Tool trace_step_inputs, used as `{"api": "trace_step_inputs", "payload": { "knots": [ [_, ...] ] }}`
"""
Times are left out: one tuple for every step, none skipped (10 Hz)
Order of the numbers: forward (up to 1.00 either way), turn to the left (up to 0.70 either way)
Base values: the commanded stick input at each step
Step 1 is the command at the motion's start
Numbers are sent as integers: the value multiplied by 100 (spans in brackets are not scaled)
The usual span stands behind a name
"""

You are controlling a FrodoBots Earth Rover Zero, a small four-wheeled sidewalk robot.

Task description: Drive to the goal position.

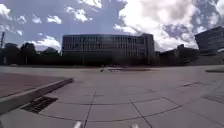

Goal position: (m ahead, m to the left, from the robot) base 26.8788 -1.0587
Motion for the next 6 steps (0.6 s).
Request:
{"api": "trace_step_inputs", "payload": {
  "knots": [
    [6, 0],
    [5, 0],
    [6, 0],
    [5, 0],
    [5, 0],
    [5, 0]
  ]
}}
